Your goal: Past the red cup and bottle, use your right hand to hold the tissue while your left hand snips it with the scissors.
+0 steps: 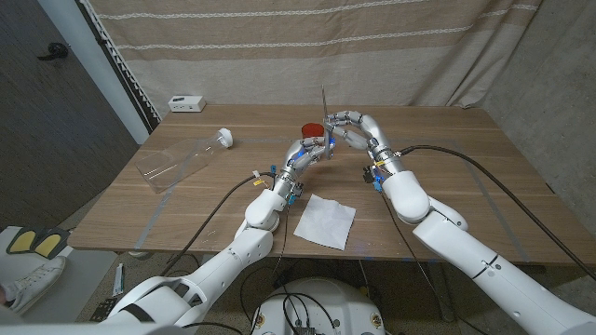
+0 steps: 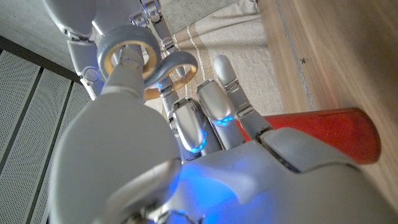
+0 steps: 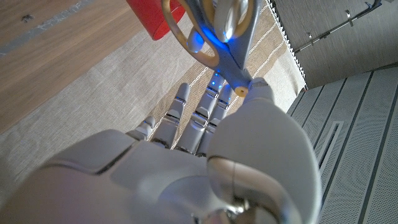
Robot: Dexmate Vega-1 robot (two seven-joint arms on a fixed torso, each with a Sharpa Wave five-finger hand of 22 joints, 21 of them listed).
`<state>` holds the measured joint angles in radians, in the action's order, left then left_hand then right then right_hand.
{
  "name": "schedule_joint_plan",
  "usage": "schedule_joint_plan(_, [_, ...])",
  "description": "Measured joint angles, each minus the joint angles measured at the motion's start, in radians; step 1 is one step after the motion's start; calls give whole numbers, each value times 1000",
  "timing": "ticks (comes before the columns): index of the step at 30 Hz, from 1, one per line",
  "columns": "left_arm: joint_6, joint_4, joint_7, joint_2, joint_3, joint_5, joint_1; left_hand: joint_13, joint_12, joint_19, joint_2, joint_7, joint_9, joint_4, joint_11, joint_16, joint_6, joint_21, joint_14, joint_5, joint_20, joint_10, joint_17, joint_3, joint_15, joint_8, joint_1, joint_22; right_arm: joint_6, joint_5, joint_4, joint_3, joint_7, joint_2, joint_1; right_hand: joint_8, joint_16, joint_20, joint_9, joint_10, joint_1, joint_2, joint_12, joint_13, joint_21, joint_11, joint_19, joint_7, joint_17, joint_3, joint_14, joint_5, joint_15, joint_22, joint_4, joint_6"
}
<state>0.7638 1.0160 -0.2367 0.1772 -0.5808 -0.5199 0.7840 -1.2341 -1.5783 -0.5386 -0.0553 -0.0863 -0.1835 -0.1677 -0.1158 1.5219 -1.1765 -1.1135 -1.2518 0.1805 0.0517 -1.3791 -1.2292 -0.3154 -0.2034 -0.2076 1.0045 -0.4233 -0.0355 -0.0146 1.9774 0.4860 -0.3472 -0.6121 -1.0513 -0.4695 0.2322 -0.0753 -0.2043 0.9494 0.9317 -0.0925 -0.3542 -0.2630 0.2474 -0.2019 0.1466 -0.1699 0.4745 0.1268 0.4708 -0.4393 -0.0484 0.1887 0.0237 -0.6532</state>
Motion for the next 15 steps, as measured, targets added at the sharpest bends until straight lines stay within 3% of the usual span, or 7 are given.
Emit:
schedule_joint_plan(5, [-16, 4, -9, -1, 1, -14, 0, 0, 0, 5, 5, 5, 0, -2, 0, -6, 5, 6, 12, 5, 2, 11, 0, -2, 2, 0, 5, -1, -5, 10, 0, -3, 6, -1, 0, 18, -7, -13, 0, -28, -33, 5, 4, -7, -4, 4, -13, 11, -2, 15, -16, -5, 2, -2, 15, 18])
schedule_joint_plan(8, [-27, 6, -16, -1, 2, -23, 0, 0, 0, 11, 5, 7, 0, -4, 3, -6, 7, 6, 22, 5, -3, 14, 0, -4, 0, 1, 5, -1, -8, 14, -2, -4, 7, -1, -1, 38, -15, -27, 0, -60, -79, 12, 11, -13, -8, 9, -17, 25, -8, 39, -36, -5, 3, -3, 31, 40])
schedule_joint_plan(10, [-33, 6, -20, -1, 2, -28, 0, 0, 0, 11, 7, 9, 0, 8, 3, -6, 9, 12, 23, 5, -3, 14, 0, -23, 2, 1, 3, -1, -8, 14, -6, -5, 7, 0, -1, 54, -15, -33, 0, -86, -112, 18, 12, -15, -8, 17, -22, 33, -11, 55, -45, -9, 6, -3, 40, 61])
schedule_joint_plan(15, [-44, 10, -28, -1, 3, -38, 1, 0, 0, 11, 38, 10, 0, 10, 3, -6, 10, 12, 32, 5, -3, 14, 0, -24, 0, 11, -28, -6, -22, 32, -14, -8, 12, 6, -2, 93, -27, -39, -3, -181, -171, 30, 46, -14, -8, 48, -43, 54, -26, 84, -77, -13, 5, -3, 60, 116])
